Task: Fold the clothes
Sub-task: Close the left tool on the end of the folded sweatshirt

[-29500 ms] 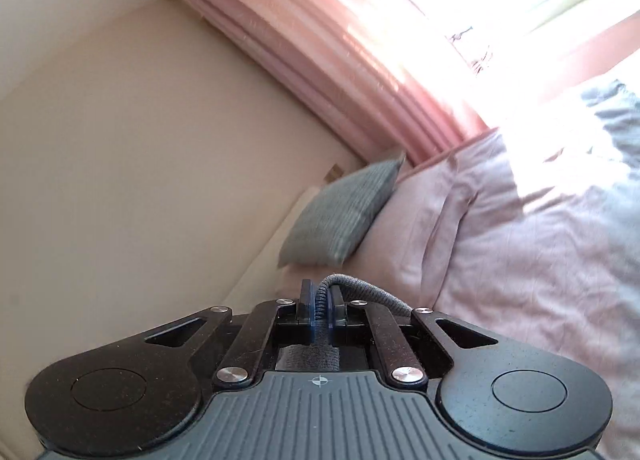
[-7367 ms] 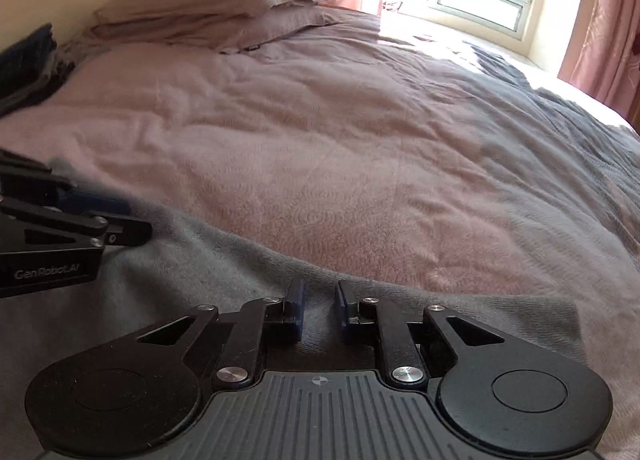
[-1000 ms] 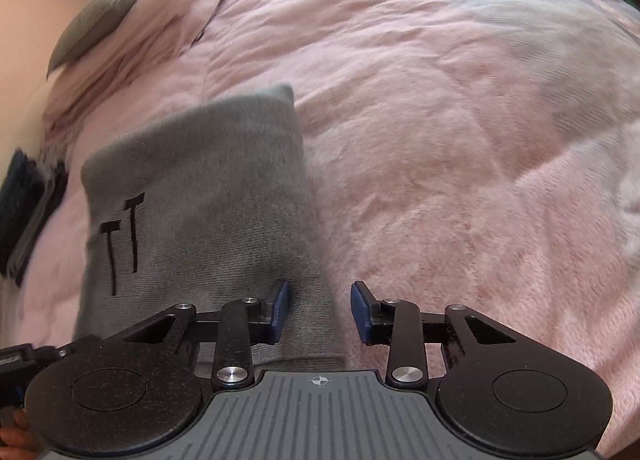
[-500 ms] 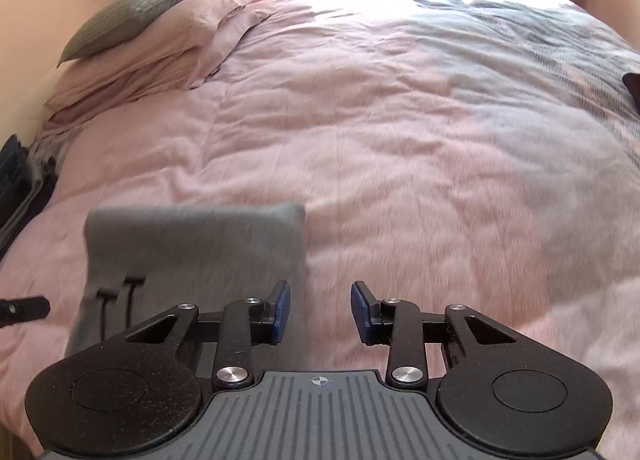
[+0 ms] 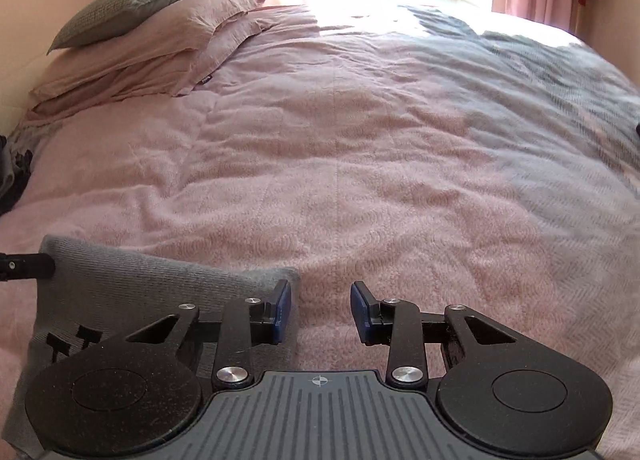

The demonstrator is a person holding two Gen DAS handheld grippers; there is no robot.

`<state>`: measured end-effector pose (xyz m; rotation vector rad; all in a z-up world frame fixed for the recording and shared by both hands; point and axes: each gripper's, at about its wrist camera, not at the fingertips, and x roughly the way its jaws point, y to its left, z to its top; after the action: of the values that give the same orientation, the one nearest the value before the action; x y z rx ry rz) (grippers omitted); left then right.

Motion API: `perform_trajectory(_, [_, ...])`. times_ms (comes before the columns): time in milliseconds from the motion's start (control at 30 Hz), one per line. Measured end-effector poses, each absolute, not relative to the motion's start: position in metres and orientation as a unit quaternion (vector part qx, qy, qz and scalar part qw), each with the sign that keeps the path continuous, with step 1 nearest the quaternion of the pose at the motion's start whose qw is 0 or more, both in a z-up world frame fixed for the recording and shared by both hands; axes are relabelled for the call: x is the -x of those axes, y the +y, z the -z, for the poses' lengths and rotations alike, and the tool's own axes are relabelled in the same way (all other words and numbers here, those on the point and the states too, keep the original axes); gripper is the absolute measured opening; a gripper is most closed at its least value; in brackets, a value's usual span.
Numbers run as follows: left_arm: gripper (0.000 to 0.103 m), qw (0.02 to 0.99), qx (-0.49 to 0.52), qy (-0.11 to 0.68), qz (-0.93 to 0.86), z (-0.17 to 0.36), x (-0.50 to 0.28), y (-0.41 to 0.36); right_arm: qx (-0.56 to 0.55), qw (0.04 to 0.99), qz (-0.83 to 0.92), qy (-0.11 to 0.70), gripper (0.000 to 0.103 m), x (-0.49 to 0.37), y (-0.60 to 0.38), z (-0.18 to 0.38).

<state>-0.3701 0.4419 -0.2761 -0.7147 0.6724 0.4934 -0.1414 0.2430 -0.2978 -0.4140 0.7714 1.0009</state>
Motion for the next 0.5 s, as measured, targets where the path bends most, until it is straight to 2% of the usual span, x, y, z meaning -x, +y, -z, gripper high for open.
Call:
perform_trajectory(167, [0.001, 0.846, 0.348, 0.321, -0.245, 0.285, 0.376, 0.444, 0.192, 0.804, -0.475, 0.301, 0.031, 0.164, 0.245, 0.291])
perform_trajectory(300, [0.001, 0.846, 0.337, 0.328, -0.253, 0.29, 0.371, 0.445, 0.179, 0.795, -0.486, 0.316, 0.031, 0.17, 0.248, 0.302])
perform_trajectory(500, [0.003, 0.831, 0.34, 0.35, -0.266, 0.322, 0.37, 0.452, 0.24, 0.764, -0.515, 0.306, 0.031, 0.173, 0.274, 0.344])
